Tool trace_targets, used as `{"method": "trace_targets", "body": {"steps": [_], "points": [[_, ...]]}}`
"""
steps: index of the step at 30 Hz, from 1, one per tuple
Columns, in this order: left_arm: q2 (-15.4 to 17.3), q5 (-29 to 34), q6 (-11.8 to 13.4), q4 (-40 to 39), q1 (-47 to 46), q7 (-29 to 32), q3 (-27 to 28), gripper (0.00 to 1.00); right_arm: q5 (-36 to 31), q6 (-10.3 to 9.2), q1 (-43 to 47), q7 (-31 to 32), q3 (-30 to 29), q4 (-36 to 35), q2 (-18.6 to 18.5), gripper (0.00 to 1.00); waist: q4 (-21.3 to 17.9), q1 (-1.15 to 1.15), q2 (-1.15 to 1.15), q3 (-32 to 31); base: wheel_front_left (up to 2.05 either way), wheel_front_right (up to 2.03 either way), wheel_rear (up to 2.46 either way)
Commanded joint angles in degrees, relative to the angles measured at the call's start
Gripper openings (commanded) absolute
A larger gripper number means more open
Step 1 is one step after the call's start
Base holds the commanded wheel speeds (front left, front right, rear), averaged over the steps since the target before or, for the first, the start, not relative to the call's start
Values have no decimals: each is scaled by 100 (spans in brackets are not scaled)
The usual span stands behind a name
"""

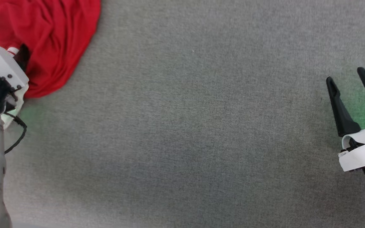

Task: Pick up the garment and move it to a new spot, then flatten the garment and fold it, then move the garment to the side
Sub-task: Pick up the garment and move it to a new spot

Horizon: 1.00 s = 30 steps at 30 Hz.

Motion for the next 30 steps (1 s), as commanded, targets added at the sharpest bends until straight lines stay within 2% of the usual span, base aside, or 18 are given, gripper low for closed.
{"method": "trace_targets", "body": {"steps": [1, 9, 10, 11, 12, 18, 27, 30], "points": [[-40, -2, -23, 202, -123, 24, -51, 100, -27, -8, 20, 35, -45, -75, -11, 100, -96, 0, 0, 217, 0, 0, 0], [-133, -8, -40, 1026, -337, 205, -257, 100, -66, -8, -81, 168, -55, -213, 24, 100, -96, 0, 0, 270, 0, 0, 0], [-134, -22, -40, 1095, -355, 207, -266, 93, -67, -8, -94, 173, -51, -219, 26, 100, -99, 0, 0, 267, 0, 0, 0], [-138, -49, -29, 1163, -377, 229, -260, 44, -68, -8, -103, 189, -49, -227, 28, 100, -102, 0, 0, 264, 0, 0, 0], [-143, -62, -31, 1209, -399, 254, -267, 0, -70, -8, -113, 189, -50, -233, 25, 100, -103, 0, 0, 258, 0, 0, 0], [-39, -84, -40, 1232, -600, -70, -320, 0, -64, -8, -164, 130, -57, -164, 38, 100, -64, 0, 0, 108, 0, 0, 0], [257, 33, -43, 708, -753, -687, -817, 0, 7, -8, -19, -49, -11, 135, 175, 100, 75, 0, 0, -494, 0, 0, 0], [397, 64, -42, 416, -826, -882, -1067, 0, 63, -8, 65, -159, 38, 333, 274, 100, 165, 0, 0, -867, 0, 0, 0]]}}
